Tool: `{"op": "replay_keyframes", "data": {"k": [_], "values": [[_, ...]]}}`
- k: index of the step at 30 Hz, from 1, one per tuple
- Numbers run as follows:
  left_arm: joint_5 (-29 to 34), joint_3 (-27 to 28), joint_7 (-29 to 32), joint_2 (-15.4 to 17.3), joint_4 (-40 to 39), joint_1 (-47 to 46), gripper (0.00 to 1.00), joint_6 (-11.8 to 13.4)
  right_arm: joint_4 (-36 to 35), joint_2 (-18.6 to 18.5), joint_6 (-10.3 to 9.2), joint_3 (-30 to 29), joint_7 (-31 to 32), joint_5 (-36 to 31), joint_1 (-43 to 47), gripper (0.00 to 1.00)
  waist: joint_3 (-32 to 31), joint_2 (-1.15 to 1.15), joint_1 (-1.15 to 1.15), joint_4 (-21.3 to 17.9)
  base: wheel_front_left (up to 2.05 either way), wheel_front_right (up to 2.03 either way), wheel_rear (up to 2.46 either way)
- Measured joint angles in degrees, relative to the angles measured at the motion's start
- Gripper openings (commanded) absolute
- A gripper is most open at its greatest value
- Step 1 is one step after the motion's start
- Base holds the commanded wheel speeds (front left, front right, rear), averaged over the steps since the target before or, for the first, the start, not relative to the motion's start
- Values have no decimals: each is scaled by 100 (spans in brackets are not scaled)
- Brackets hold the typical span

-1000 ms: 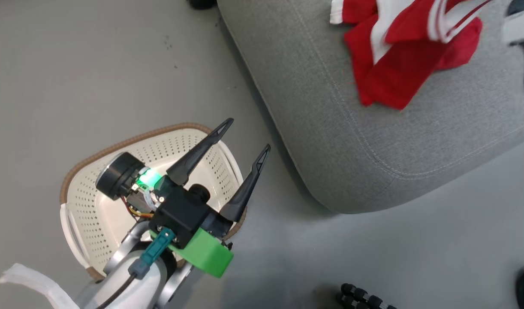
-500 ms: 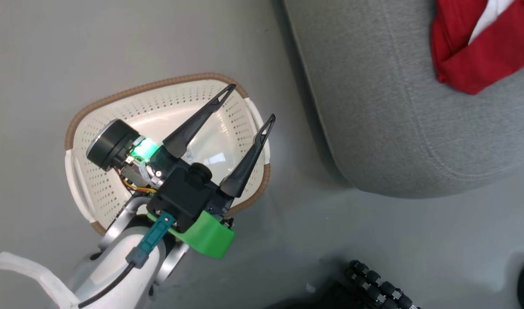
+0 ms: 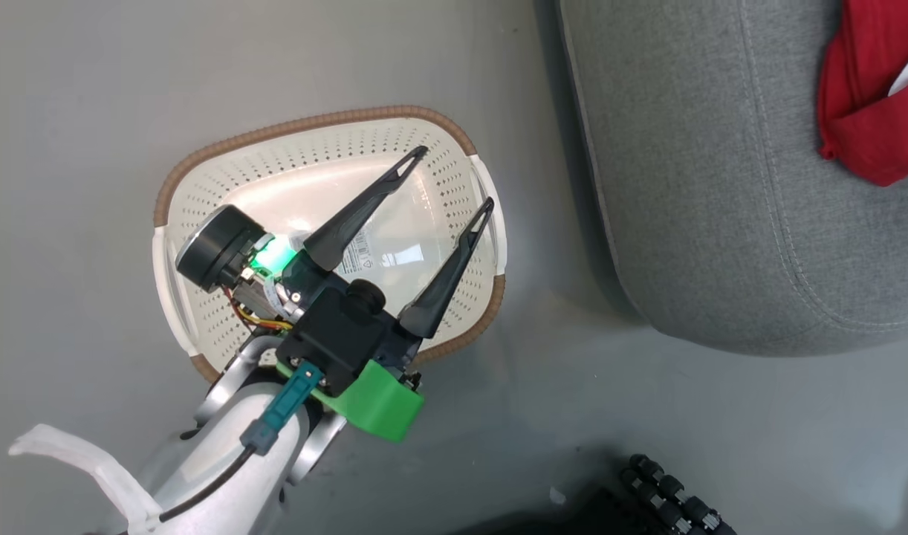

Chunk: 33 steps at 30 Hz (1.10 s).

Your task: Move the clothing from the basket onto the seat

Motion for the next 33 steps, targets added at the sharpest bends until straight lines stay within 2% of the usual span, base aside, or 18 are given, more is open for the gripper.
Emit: {"op": "replay_keyframes", "data": {"k": [7, 10, 16, 26, 33], "values": [[-209, 133, -355, -136, 354, 286, 100, 282, -1437, 638, 0, -293, 0, -697, 1062, 100, -458, 0, -1, -12, 0, 0, 0], [-297, 185, -502, -216, 509, 431, 100, 404, -2153, 1077, 0, -215, 0, -968, 1599, 100, -734, 0, -1, -3, 0, 0, 0], [-504, 383, -723, -334, 767, 719, 100, 670, -3209, 1704, 0, 187, 16, -1299, 2515, 100, -1297, 0, -1, 72, 0, 0, 0], [-810, 999, -959, -405, 1005, 1055, 100, 1137, -4489, 2185, 0, 929, 444, -1666, 3474, 100, -2026, 0, -1, 389, 0, 0, 0], [-985, 1615, -1024, -402, 1112, 1405, 100, 1399, -4925, 2313, 0, 1279, 646, -1871, 3927, 100, -2328, 0, -1, 742, 0, 0, 0]]}}
